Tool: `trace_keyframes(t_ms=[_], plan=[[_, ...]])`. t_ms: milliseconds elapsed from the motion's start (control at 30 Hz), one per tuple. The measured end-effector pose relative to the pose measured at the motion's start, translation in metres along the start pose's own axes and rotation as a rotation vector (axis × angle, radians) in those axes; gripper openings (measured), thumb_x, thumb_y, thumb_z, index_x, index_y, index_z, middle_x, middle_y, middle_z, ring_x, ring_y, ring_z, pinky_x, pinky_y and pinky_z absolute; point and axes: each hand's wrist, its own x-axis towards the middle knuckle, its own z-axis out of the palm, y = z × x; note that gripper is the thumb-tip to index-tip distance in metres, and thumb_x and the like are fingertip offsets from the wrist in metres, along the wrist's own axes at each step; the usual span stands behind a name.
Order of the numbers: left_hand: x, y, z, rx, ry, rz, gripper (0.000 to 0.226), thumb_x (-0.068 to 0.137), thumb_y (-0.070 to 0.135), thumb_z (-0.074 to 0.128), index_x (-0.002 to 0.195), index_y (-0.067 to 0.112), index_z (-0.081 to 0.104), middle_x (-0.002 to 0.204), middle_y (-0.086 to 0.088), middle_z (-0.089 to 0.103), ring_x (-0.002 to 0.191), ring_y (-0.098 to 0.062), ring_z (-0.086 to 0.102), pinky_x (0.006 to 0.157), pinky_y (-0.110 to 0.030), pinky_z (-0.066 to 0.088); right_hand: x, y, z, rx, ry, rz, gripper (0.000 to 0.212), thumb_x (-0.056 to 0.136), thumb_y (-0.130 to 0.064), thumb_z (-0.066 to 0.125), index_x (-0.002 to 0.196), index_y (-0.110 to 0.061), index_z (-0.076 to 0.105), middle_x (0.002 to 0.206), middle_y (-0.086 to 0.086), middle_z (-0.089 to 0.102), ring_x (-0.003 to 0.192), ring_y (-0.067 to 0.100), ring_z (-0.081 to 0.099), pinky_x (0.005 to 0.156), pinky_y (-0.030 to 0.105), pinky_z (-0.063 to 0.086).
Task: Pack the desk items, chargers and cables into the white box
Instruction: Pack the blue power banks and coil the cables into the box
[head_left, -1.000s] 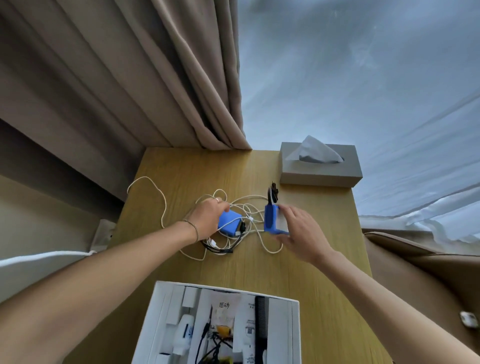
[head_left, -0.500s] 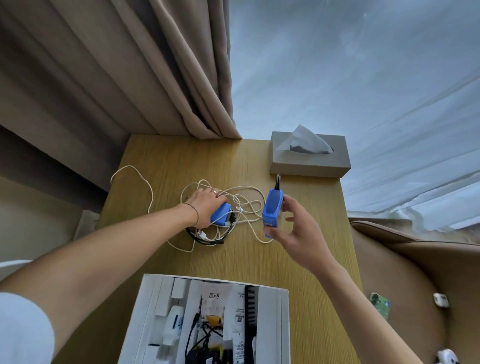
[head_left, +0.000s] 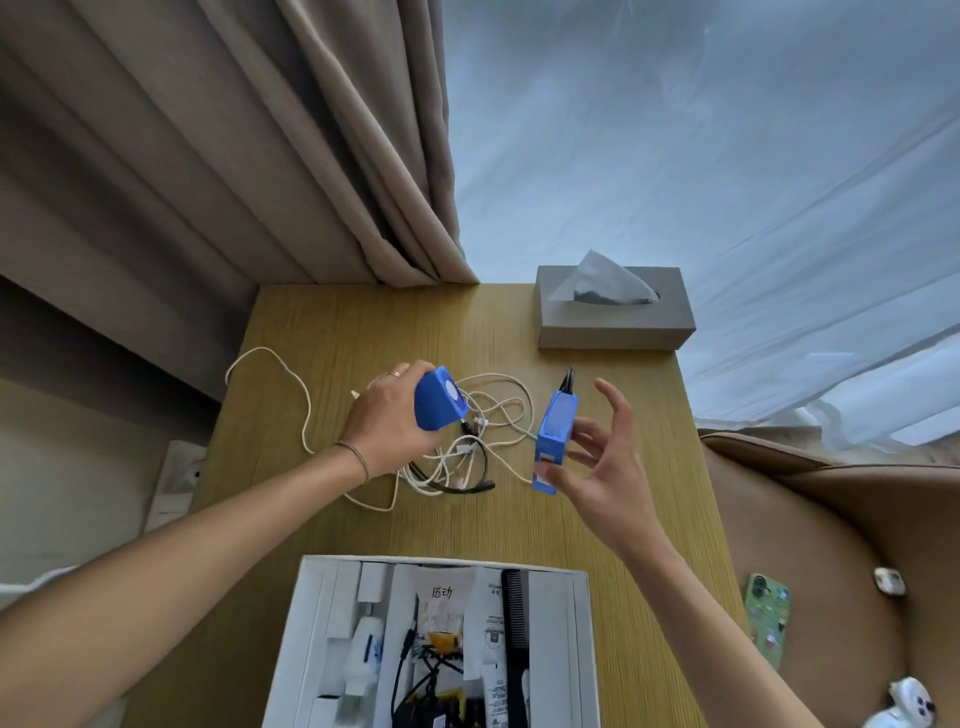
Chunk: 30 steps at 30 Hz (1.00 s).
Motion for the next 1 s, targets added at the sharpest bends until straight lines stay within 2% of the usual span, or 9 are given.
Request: trace_keyframes(t_ms=[167, 233, 333, 433, 567, 733, 867, 933, 1000], plan=[[-0.016, 0.015, -0.021, -0.547, 0.122, -0.115, 0.064, 0.069, 0.018, 0.086, 0.119, 0.032, 0.049, 0.104, 0.001, 0.064, 0.092, -0.021, 0.064, 0.074, -0.031, 0.058, -0.006, -0.005, 0.001, 0.037, -0.028, 0.008, 0.116, 0.074, -0.012, 0.088, 0.153, -0.056, 0.015, 0.113, -0.027, 0.065, 0.111, -0.004, 0.064, 0.09, 0.011, 0.051], [-0.021, 0.022, -0.029, -0.726, 0.21, -0.129, 0.063, 0.071, 0.012, 0.085, 0.122, 0.024, 0.05, 0.107, -0.004, 0.064, 0.094, -0.021, 0.065, 0.078, -0.027, 0.056, -0.01, -0.012, 0.0, 0.045, -0.04, 0.007, 0.117, 0.076, -0.01, 0.087, 0.153, -0.057, 0.013, 0.117, -0.018, 0.065, 0.116, 0.0, 0.063, 0.097, 0.022, 0.053], [-0.027, 0.037, -0.045, -0.757, 0.425, -0.077, 0.059, 0.071, 0.011, 0.083, 0.12, 0.016, 0.05, 0.103, 0.005, 0.061, 0.089, -0.011, 0.062, 0.081, -0.022, 0.053, -0.017, -0.026, -0.004, 0.049, -0.071, -0.003, 0.117, 0.075, -0.011, 0.087, 0.153, -0.057, 0.013, 0.125, -0.014, 0.063, 0.125, 0.008, 0.059, 0.108, 0.043, 0.048], [-0.032, 0.047, -0.06, -0.736, 0.617, -0.022, 0.059, 0.074, 0.006, 0.084, 0.121, 0.011, 0.048, 0.103, 0.006, 0.057, 0.09, -0.01, 0.059, 0.083, -0.021, 0.05, -0.025, -0.04, -0.008, 0.056, -0.09, -0.021, 0.11, 0.074, -0.01, 0.088, 0.151, -0.057, 0.024, 0.123, -0.022, 0.061, 0.125, 0.006, 0.059, 0.109, 0.043, 0.048], [-0.04, 0.057, -0.08, -0.847, 0.769, -0.052, 0.058, 0.073, 0.012, 0.085, 0.118, 0.011, 0.049, 0.098, 0.01, 0.058, 0.079, -0.001, 0.06, 0.073, -0.013, 0.049, -0.038, -0.056, -0.012, 0.083, -0.067, -0.054, 0.11, 0.07, -0.015, 0.089, 0.151, -0.055, 0.026, 0.12, -0.014, 0.064, 0.122, 0.011, 0.061, 0.105, 0.041, 0.051], [-0.058, 0.051, -0.105, -0.558, 0.9, 0.07, 0.065, 0.07, 0.023, 0.091, 0.12, 0.015, 0.05, 0.107, 0.007, 0.056, 0.094, -0.004, 0.058, 0.079, -0.013, 0.048, -0.056, -0.071, -0.014, 0.063, -0.029, -0.118, 0.117, 0.07, -0.013, 0.091, 0.153, -0.055, 0.019, 0.114, -0.015, 0.065, 0.119, 0.008, 0.062, 0.09, 0.016, 0.053], [-0.066, 0.038, -0.121, -0.009, 0.746, 0.369, 0.054, 0.071, 0.021, 0.079, 0.117, 0.015, 0.053, 0.108, -0.005, 0.055, 0.096, -0.029, 0.054, 0.088, -0.04, 0.042, -0.069, -0.082, -0.009, 0.058, -0.016, -0.13, 0.113, 0.071, -0.007, 0.09, 0.154, -0.048, 0.026, 0.114, -0.022, 0.064, 0.116, 0.003, 0.062, 0.087, 0.009, 0.049], [-0.069, 0.041, -0.121, 0.027, 0.697, 0.386, 0.056, 0.069, 0.021, 0.076, 0.12, 0.018, 0.054, 0.11, -0.002, 0.055, 0.097, -0.027, 0.052, 0.09, -0.041, 0.04, -0.073, -0.085, -0.003, 0.044, -0.003, -0.127, 0.111, 0.069, -0.007, 0.091, 0.154, -0.043, 0.03, 0.114, -0.023, 0.064, 0.116, 0.003, 0.062, 0.091, 0.011, 0.049], [-0.074, 0.046, -0.119, -0.145, 0.666, 0.313, 0.059, 0.069, 0.021, 0.078, 0.123, 0.021, 0.054, 0.112, 0.001, 0.054, 0.1, -0.021, 0.052, 0.091, -0.03, 0.043, -0.077, -0.09, 0.004, 0.043, 0.004, -0.117, 0.106, 0.067, -0.007, 0.093, 0.152, -0.038, 0.038, 0.115, -0.02, 0.067, 0.116, 0.005, 0.063, 0.1, 0.018, 0.048]])
